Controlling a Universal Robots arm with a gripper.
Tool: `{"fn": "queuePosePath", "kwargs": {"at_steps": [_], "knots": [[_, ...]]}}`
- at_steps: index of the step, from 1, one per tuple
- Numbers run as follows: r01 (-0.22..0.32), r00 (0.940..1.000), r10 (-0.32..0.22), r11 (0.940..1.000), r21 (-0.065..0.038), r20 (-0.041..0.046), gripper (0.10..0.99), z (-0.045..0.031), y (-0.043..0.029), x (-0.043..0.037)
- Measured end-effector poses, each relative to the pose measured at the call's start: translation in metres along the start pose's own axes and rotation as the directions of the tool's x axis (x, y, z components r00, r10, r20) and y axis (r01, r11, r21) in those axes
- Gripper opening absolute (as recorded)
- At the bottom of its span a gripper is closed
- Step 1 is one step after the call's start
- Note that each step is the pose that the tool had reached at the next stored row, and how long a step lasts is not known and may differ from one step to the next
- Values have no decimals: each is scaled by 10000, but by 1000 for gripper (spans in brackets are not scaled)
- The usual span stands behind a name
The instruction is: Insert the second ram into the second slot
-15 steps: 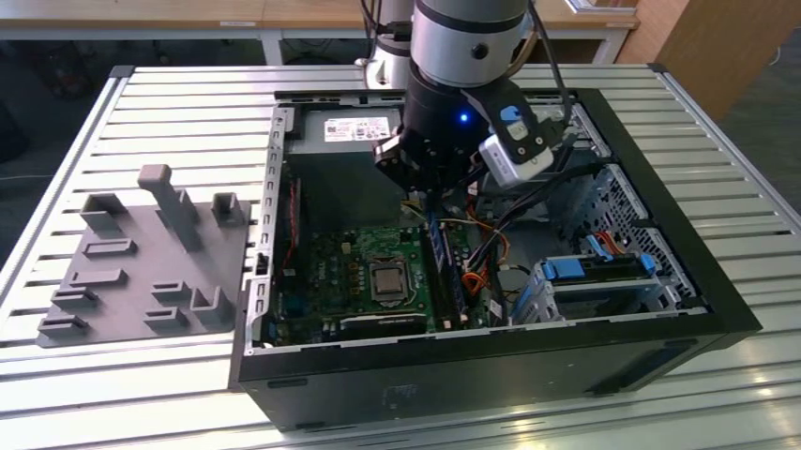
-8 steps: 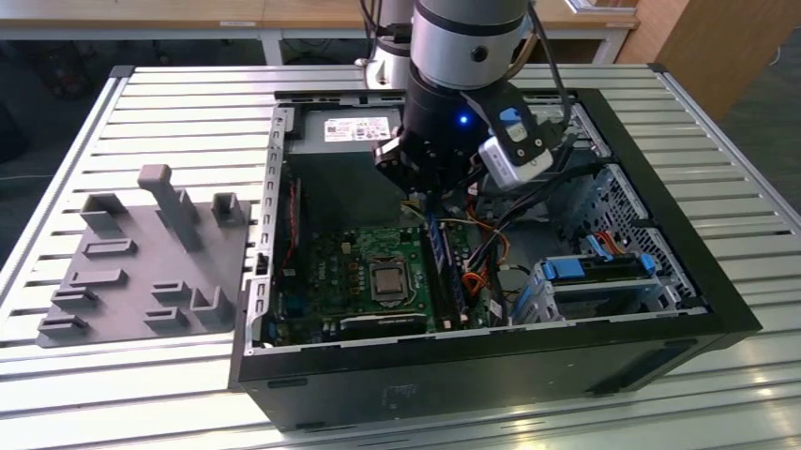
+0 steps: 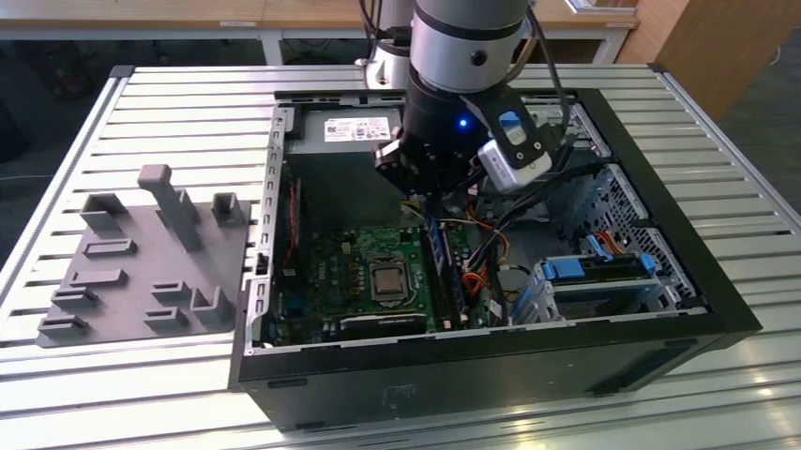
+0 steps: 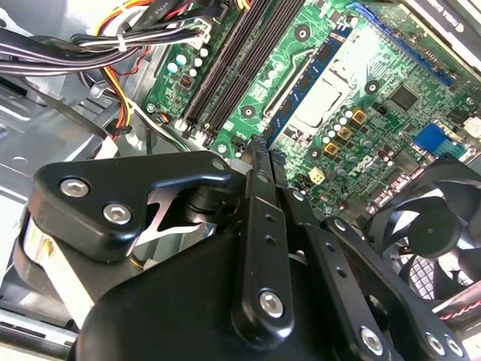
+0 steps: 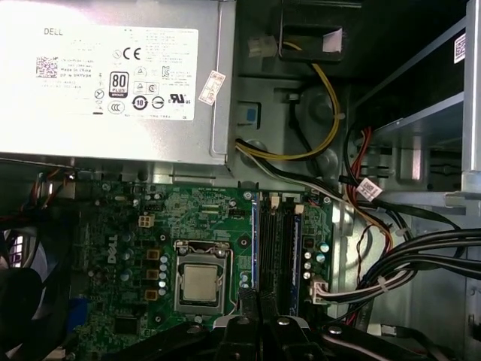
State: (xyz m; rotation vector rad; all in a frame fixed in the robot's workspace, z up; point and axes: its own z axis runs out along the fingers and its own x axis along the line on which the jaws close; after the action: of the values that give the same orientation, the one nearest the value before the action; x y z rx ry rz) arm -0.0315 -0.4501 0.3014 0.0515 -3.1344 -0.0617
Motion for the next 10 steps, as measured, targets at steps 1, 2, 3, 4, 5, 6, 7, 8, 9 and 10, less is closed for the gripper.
{"fn": "queuePosePath", "kwargs": {"at_steps": [1, 2, 3, 4, 5, 6, 7, 8, 9, 10], "knots": [[0, 10000, 0, 10000, 1, -1, 125, 3, 0, 0], [0, 10000, 0, 10000, 2, 0, 125, 6, 0, 0], [0, 10000, 0, 10000, 3, 0, 125, 10, -1, 0], [0, 10000, 0, 10000, 7, 0, 125, 13, -1, 0], [-1, 10000, 1, 10000, 8, 0, 125, 17, -3, 0], [-2, 10000, 2, 10000, 11, -1, 125, 19, -4, 0], [-7, 10000, 7, 10000, 11, -1, 125, 21, -4, 0], [-12, 10000, 12, 10000, 11, 0, 125, 22, -4, 0], [-12, 10000, 12, 10000, 12, 0, 125, 22, -4, 0], [-13, 10000, 13, 10000, 9, 0, 125, 23, -4, 0]]}}
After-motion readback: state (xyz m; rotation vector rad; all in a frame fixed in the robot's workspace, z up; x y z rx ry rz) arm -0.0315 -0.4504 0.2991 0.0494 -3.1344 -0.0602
